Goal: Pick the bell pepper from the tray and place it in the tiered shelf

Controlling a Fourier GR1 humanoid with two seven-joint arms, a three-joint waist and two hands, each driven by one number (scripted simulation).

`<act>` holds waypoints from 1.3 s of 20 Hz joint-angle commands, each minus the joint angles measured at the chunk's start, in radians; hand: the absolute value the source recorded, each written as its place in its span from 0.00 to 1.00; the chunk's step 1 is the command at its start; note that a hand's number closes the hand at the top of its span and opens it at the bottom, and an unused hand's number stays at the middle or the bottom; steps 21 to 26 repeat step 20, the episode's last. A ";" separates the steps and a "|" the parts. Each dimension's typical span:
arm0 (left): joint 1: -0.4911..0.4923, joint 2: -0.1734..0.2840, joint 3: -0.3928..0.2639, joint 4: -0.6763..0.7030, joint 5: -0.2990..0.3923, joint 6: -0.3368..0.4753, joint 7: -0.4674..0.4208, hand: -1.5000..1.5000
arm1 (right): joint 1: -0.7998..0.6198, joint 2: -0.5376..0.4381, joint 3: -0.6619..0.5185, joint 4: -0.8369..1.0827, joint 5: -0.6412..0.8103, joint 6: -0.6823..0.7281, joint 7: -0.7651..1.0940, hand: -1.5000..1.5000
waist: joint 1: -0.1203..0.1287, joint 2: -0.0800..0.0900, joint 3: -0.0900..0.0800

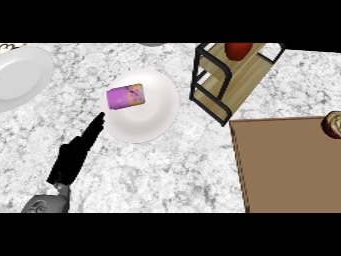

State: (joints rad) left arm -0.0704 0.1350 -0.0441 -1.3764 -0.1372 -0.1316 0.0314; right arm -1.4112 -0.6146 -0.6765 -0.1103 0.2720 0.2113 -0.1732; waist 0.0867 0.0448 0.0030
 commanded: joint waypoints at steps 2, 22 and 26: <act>-0.012 0.004 0.007 -0.004 0.013 -0.013 0.004 0.50 | 0.062 -0.158 -0.014 -0.005 -0.007 0.049 0.052 0.00 | 0.004 0.010 0.001; -0.025 -0.010 -0.009 -0.011 0.004 -0.011 0.010 0.50 | 0.230 -0.302 0.020 -0.052 0.029 0.317 -0.135 0.00 | 0.040 0.022 0.007; -0.025 -0.010 -0.009 -0.011 0.004 -0.011 0.010 0.50 | 0.230 -0.302 0.020 -0.052 0.029 0.317 -0.135 0.00 | 0.040 0.022 0.007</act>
